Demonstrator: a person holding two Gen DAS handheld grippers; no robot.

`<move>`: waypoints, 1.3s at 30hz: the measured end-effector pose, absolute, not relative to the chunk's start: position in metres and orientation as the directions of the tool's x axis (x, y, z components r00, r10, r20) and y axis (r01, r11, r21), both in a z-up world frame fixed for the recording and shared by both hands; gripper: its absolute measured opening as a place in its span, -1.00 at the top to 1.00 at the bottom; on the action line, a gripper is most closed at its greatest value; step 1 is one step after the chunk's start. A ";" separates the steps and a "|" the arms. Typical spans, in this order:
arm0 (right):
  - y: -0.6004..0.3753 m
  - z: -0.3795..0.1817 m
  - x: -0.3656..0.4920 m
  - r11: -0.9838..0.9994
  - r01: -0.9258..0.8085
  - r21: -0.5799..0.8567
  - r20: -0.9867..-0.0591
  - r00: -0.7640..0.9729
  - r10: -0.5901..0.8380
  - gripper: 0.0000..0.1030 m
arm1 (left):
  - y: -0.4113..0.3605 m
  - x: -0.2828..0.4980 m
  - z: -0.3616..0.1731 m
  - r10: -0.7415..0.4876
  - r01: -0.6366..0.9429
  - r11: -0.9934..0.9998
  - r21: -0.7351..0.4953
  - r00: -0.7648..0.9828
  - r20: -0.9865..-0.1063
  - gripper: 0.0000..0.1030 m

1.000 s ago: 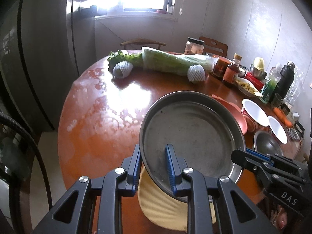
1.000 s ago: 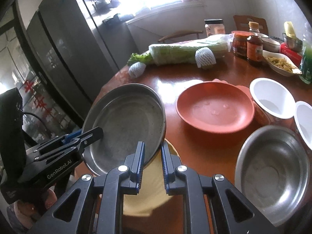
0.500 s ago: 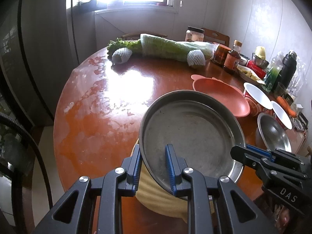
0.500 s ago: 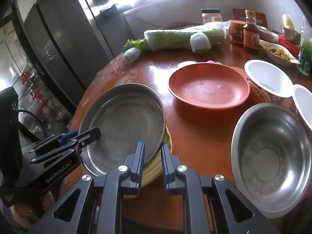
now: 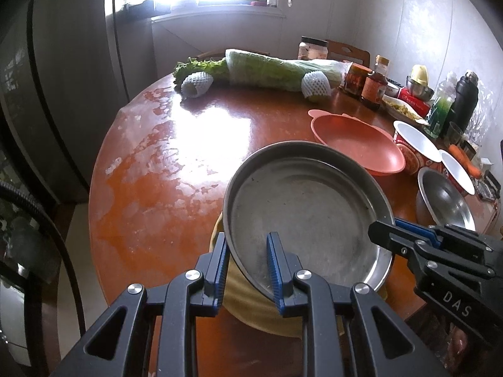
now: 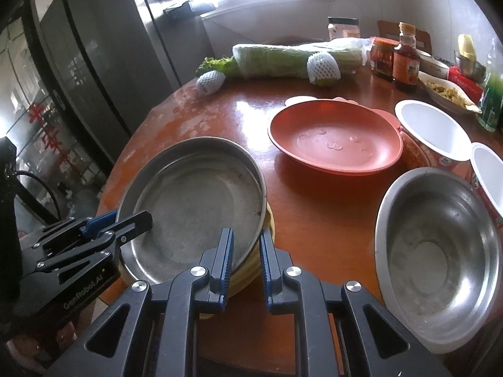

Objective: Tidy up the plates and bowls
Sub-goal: 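Lift the silver tray with the left tool and lower it onto the yellow plate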

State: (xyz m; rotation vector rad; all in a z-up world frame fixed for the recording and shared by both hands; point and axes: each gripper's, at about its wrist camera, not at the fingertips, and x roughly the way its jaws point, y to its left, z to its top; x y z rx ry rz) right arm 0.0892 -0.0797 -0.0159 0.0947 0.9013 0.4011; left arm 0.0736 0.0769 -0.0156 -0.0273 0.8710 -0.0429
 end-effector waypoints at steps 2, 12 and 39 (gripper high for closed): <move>-0.078 -0.016 0.089 0.924 -0.301 0.235 -0.744 0.556 0.370 0.67 | 0.077 0.073 -0.017 -0.043 0.025 0.999 -0.035 0.641 -0.766 0.52; -0.073 -0.018 0.088 0.925 -0.314 0.214 -0.756 0.547 0.360 0.62 | 0.080 0.072 -0.019 -0.049 0.027 0.999 -0.041 0.636 -0.770 0.52; -0.071 -0.018 0.084 0.920 -0.319 0.226 -0.764 0.529 0.371 0.55 | 0.085 0.066 -0.017 -0.064 0.025 0.998 -0.062 0.641 -0.765 0.50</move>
